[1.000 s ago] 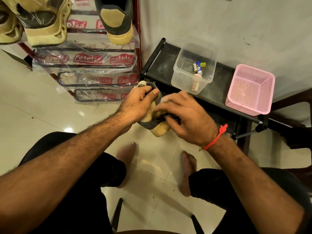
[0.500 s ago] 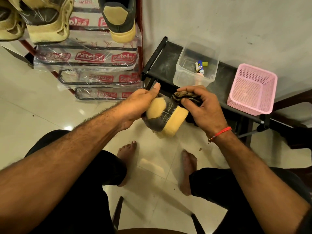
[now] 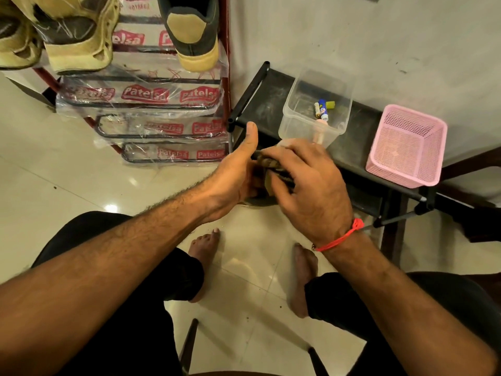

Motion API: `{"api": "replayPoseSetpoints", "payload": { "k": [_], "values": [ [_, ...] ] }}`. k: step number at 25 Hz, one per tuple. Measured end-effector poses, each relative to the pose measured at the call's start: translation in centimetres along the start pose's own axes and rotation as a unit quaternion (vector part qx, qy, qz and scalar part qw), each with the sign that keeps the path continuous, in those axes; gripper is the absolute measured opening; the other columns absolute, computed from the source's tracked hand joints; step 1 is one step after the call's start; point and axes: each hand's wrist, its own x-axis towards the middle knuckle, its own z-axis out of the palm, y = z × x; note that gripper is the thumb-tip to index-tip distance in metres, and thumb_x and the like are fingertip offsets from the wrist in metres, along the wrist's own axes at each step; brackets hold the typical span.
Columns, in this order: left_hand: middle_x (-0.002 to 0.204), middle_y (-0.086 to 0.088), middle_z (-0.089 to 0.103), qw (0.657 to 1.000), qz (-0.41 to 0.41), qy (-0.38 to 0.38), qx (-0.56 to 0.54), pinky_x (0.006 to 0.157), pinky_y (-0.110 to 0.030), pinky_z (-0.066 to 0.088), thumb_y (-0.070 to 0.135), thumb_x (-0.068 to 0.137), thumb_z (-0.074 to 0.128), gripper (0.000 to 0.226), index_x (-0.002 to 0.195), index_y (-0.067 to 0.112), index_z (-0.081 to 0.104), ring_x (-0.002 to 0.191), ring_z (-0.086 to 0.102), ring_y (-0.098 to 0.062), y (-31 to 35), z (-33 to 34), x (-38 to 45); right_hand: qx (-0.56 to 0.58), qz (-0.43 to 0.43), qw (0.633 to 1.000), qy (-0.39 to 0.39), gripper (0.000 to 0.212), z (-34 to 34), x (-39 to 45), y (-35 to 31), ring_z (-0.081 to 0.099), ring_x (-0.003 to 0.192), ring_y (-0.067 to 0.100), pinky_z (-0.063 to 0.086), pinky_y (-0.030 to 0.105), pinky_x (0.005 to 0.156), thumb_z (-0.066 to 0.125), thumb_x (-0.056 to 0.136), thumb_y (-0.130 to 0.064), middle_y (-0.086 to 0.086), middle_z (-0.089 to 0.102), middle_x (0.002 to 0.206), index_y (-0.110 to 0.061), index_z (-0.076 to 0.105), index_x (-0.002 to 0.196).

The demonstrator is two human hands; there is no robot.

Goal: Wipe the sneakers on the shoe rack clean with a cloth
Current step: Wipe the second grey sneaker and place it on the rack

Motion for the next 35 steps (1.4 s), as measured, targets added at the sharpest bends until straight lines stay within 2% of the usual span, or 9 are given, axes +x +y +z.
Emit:
{"api": "replayPoseSetpoints", "payload": {
  "k": [3, 6, 16, 19, 22, 25, 27, 31, 35],
  "values": [
    [0.117, -0.008, 0.074, 0.995, 0.026, 0.029, -0.088, 0.094, -0.051, 0.058, 0.069, 0.1, 0.015, 0.067, 0.119, 0.041, 0.073, 0.112, 0.071, -0.03, 0.3, 0.2, 0.1, -0.01, -0.004, 0.999, 0.042, 0.03, 0.0, 0.5, 1.8, 0.057, 0.103, 0.03, 0.049, 0.043, 0.092, 0.064, 0.089, -0.012, 0.011, 0.064, 0.116, -0.011, 0.068, 0.119],
    [0.134, -0.017, 0.065, 0.99, 0.049, -0.002, -0.129, 0.099, -0.051, 0.054, 0.072, 0.098, 0.018, 0.074, 0.162, 0.035, 0.009, 0.116, 0.068, -0.035, -0.2, 0.4, 0.3, 0.009, 0.096, 0.989, 0.108, 0.025, -0.3, 1.3, 4.7, 0.057, 0.102, 0.031, 0.048, 0.046, 0.09, 0.062, 0.089, -0.009, 0.011, 0.064, 0.111, -0.01, 0.069, 0.113],
    [0.116, -0.012, 0.071, 0.977, 0.074, 0.029, -0.197, 0.075, -0.036, 0.061, 0.038, 0.102, 0.051, 0.043, 0.138, 0.015, 0.052, 0.1, 0.07, -0.023, 0.1, 0.1, 0.2, 0.031, 0.014, 0.992, 0.119, 0.026, 1.1, -0.1, 3.4, 0.059, 0.104, 0.031, 0.046, 0.051, 0.092, 0.067, 0.088, -0.009, 0.011, 0.063, 0.113, -0.01, 0.069, 0.114],
    [0.123, -0.011, 0.068, 0.981, 0.061, 0.016, -0.184, 0.077, -0.035, 0.061, 0.003, 0.094, 0.06, 0.067, 0.155, 0.012, 0.035, 0.097, 0.072, -0.02, 0.2, -0.5, 0.6, 0.242, 0.082, 0.955, 0.149, 0.021, 0.7, 0.6, 3.3, 0.063, 0.104, 0.026, 0.051, 0.051, 0.092, 0.066, 0.091, -0.002, 0.01, 0.065, 0.109, -0.009, 0.065, 0.111],
    [0.142, -0.007, 0.059, 0.994, 0.085, 0.015, 0.068, 0.105, -0.04, 0.053, -0.003, 0.089, 0.067, 0.091, 0.162, 0.019, 0.017, 0.122, 0.064, -0.019, 0.3, -0.6, 0.2, 0.433, 0.189, 0.862, 0.183, 0.025, 0.2, 1.1, 3.9, 0.066, 0.104, 0.024, 0.054, 0.046, 0.096, 0.062, 0.093, 0.005, 0.013, 0.066, 0.109, -0.015, 0.061, 0.107],
    [0.146, -0.005, 0.055, 0.849, 0.193, -0.005, 0.491, 0.106, -0.028, 0.045, 0.033, 0.095, 0.065, 0.092, 0.163, 0.024, 0.003, 0.127, 0.058, -0.018, 0.4, -0.2, -0.4, 0.489, 0.226, 0.818, 0.201, 0.022, 0.4, 1.0, 3.7, 0.065, 0.104, 0.026, 0.055, 0.041, 0.095, 0.062, 0.094, 0.004, 0.018, 0.065, 0.11, -0.014, 0.062, 0.107],
    [0.137, -0.007, 0.061, 0.804, 0.254, 0.038, 0.537, 0.094, -0.027, 0.052, 0.056, 0.092, 0.053, 0.085, 0.16, 0.022, 0.016, 0.115, 0.065, -0.022, 0.6, -0.5, -0.3, 0.504, 0.23, 0.806, 0.206, 0.02, 0.3, 1.2, 3.7, 0.065, 0.104, 0.025, 0.056, 0.042, 0.094, 0.061, 0.094, 0.003, 0.017, 0.064, 0.111, -0.013, 0.061, 0.107],
    [0.113, -0.001, 0.07, 0.79, 0.327, 0.082, 0.512, 0.08, -0.039, 0.061, 0.06, 0.099, 0.047, 0.063, 0.15, 0.027, 0.033, 0.094, 0.071, -0.017, -0.3, -1.7, 0.3, 0.481, 0.205, 0.832, 0.183, 0.021, 0.4, 1.3, 3.3, 0.066, 0.106, 0.02, 0.056, 0.038, 0.093, 0.062, 0.094, 0.002, 0.01, 0.065, 0.111, -0.006, 0.06, 0.114],
    [0.113, -0.001, 0.069, 0.893, 0.328, 0.162, 0.264, 0.079, -0.036, 0.063, 0.031, 0.103, 0.056, 0.037, 0.136, 0.013, 0.055, 0.099, 0.071, -0.013, 0.3, -4.0, 2.1, 0.33, 0.116, 0.933, 0.086, 0.021, 1.9, -0.2, 2.8, 0.063, 0.104, 0.019, 0.052, 0.035, 0.094, 0.068, 0.091, -0.004, 0.005, 0.064, 0.11, -0.012, 0.064, 0.11]
  ]
}}
